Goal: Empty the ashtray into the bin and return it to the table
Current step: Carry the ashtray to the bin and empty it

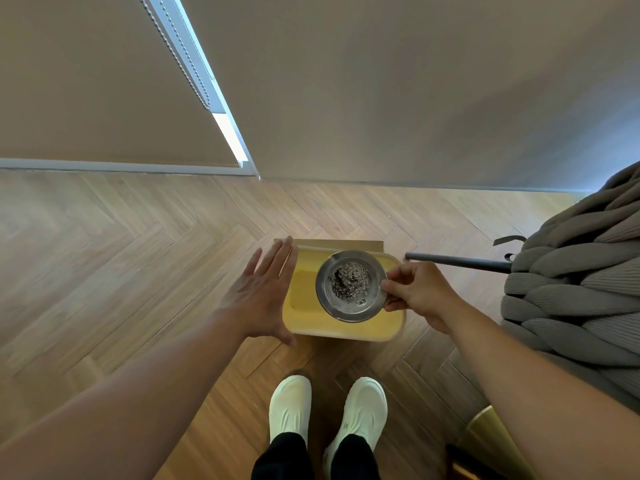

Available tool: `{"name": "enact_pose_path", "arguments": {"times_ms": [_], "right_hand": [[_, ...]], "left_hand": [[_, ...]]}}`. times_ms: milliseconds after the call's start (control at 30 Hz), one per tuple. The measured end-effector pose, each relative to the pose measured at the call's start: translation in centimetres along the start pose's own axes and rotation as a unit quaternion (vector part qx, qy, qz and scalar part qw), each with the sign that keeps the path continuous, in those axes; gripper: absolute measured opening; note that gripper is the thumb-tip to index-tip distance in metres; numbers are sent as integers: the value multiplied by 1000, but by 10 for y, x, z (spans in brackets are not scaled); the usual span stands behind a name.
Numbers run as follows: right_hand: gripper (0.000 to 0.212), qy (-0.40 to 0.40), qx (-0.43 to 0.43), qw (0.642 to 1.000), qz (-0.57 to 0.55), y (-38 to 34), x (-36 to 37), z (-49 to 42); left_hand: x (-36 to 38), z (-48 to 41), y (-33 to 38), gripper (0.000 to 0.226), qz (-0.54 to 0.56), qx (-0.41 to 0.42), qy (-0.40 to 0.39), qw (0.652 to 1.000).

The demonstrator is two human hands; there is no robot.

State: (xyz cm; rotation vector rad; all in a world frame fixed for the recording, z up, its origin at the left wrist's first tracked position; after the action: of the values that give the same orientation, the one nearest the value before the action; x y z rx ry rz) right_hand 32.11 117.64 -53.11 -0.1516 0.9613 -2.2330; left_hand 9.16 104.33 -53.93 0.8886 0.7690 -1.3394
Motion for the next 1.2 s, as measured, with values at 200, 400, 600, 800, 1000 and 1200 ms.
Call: {"name": "enact_pose_path", "arguments": {"times_ms": [200, 400, 600, 800, 1000, 1200], "right_hand": [[11, 19, -55, 998, 20, -2, 5, 2], [9, 58, -253, 937, 234, -26, 20, 15], [19, 93, -526, 685, 495, -12, 52, 55], [20, 122, -553, 663, 490, -2, 54, 60], [23, 129, -556, 658, 491, -9, 53, 62], [27, 133, -552, 658, 494, -12, 51, 65]], "left_hand": [[3, -1, 1, 159, -12, -10, 3, 1000], [6, -2, -1, 159, -9, -8, -3, 1000], [7, -3, -1, 159, -9, -7, -1, 1000], [8, -3, -1, 160, -13, -9, -1, 1000], [7, -1, 0, 158, -14, -12, -12, 1000], [5, 0, 2, 157, -17, -19, -16, 1000]]}}
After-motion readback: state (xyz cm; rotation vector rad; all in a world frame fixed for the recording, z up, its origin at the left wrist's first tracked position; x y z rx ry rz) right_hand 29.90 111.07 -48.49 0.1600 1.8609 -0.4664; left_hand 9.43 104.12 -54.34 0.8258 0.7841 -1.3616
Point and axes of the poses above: each hand's wrist, its own z-axis away from the middle knuckle, its own x-axis out of the palm, y = z × x, the point moved 6 cm from there along -z, towards the middle knuckle, and after that the axes turned 5 degrees about -z, right-handed, at the moved point
